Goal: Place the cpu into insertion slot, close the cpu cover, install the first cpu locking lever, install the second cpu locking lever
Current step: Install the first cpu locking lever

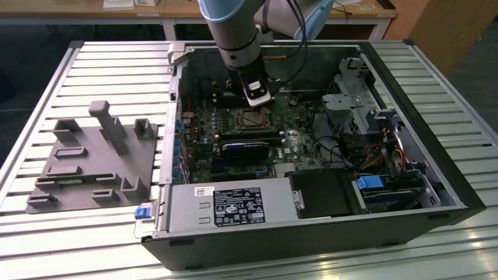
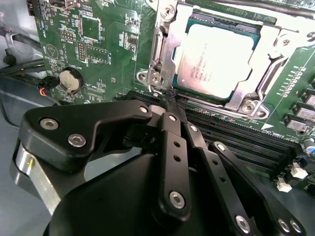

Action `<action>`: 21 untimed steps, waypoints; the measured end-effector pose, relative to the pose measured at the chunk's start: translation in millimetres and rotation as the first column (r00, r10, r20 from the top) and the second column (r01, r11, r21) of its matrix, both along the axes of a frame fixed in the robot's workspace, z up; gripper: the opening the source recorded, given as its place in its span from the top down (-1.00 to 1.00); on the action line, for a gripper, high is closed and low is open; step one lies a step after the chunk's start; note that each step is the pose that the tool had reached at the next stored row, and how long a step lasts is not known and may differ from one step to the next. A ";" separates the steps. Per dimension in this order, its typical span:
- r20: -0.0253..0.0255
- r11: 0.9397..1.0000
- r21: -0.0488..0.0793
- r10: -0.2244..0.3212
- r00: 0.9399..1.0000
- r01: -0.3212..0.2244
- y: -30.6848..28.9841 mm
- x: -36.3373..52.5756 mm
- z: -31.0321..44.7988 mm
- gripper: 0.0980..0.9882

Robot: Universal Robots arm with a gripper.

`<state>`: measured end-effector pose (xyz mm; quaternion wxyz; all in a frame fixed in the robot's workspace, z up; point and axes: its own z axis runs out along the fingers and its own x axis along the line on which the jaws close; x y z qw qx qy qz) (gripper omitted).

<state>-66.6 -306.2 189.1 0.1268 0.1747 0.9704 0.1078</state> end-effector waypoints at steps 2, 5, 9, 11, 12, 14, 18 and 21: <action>0.000 1.000 0.000 0.000 1.000 0.000 -0.1 -0.1 0.1 0.99; 0.000 1.000 0.003 0.000 1.000 0.000 -0.1 -0.1 0.1 0.99; 0.000 1.000 0.007 0.000 1.000 0.000 0.0 0.0 -0.1 0.99; 0.000 1.000 0.007 0.000 1.000 0.000 -0.1 0.0 -0.1 0.99; 0.000 1.000 0.007 0.000 1.000 0.000 -0.1 0.0 -0.1 0.99; 0.000 1.000 0.007 0.000 1.000 0.000 -0.1 -0.1 0.4 0.99; 0.000 1.000 0.007 0.000 1.000 0.000 -0.1 -0.1 2.1 0.99; 0.000 1.000 0.007 0.000 1.000 0.000 -0.1 -0.1 4.4 0.99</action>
